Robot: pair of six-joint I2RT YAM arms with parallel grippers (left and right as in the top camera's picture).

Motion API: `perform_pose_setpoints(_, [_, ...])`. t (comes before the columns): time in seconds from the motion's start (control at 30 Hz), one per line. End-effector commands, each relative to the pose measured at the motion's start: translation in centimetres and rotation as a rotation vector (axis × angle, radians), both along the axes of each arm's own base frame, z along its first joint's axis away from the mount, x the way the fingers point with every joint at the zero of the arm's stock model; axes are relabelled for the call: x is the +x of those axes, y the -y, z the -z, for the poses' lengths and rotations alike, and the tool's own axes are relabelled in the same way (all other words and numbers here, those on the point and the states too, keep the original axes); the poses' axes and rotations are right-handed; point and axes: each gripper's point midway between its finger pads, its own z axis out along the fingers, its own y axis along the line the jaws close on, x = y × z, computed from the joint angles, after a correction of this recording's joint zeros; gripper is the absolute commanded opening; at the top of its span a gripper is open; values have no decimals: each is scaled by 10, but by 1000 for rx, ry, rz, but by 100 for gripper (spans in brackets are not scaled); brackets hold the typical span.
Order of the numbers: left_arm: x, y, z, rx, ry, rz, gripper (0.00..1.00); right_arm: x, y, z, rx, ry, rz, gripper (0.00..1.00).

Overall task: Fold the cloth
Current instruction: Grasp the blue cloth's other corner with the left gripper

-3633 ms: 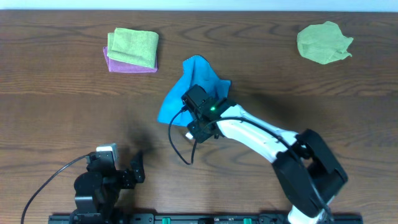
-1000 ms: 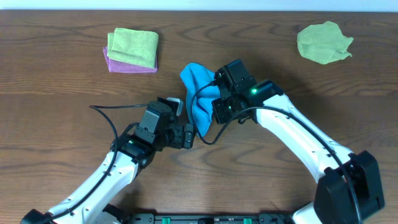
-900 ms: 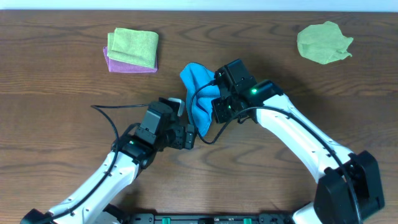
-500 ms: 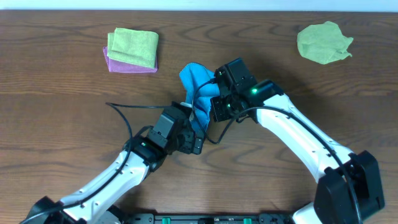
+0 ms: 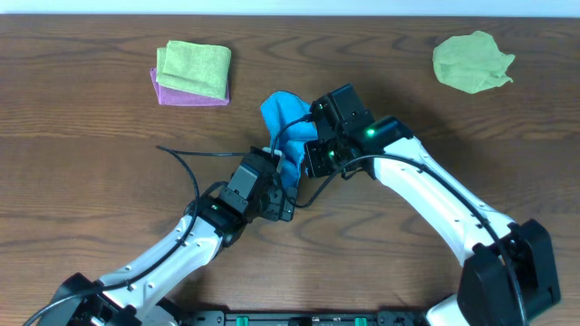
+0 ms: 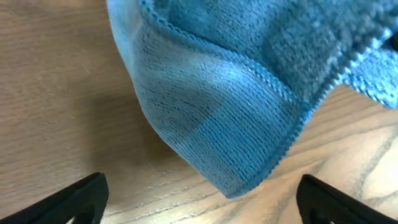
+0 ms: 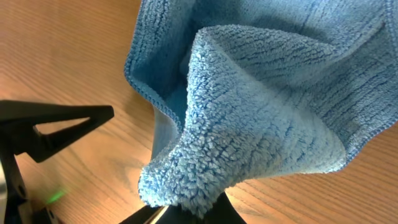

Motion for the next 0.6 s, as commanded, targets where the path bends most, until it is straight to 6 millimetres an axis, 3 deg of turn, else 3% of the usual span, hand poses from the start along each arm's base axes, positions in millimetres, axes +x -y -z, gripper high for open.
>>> perform_pose_setpoints(0.0, [8,-1,-5,29,41,-5,91,2,-4,-10,34,6,11,1])
perform_pose_setpoints(0.17, [9,-3,-3,37,40,-10,89,2,-4,-10,34,5,11,1])
perform_pose_setpoints(0.3, [8,-3,8,53,13,-9,79,2,-4,-10,34,5,11,1])
perform_pose_setpoints(0.43, [8,3,17,40,-5,3,80,2,-4,-10,34,5,11,1])
perform_pose_setpoints(0.5, [10,4,15,32,4,4,74,1,-3,-10,32,1,11,1])
perform_pose_setpoints(0.57, [12,6,13,26,15,3,60,0,-3,-9,30,-2,11,1])
